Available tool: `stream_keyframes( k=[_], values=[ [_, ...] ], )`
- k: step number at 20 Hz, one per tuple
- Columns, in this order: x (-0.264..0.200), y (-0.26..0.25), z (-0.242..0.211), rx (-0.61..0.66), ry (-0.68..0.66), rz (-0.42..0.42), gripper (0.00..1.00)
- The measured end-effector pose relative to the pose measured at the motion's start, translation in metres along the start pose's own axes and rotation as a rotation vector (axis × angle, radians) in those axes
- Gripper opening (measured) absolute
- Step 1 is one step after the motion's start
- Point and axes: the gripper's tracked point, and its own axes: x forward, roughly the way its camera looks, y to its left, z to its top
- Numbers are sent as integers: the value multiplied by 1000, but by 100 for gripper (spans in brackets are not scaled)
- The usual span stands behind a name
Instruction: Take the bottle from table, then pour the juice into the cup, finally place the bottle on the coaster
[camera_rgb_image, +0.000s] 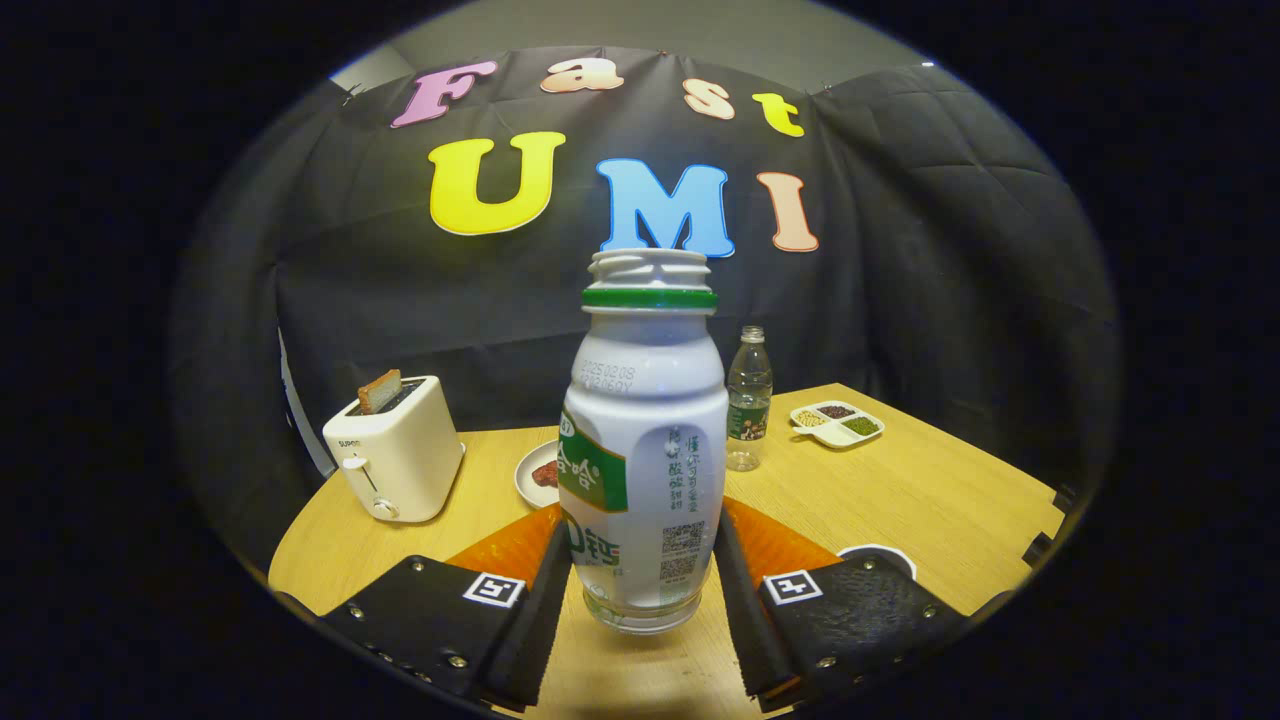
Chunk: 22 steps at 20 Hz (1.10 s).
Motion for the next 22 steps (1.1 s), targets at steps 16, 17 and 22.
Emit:
stream_keyframes(
  k=[16,17,22],
  values=[
    [83,12,-27,-41,42,-18,72],
    [87,12,-30,-45,46,-19,72],
    [104,17,-42,-75,39,-8,72]
  ],
)
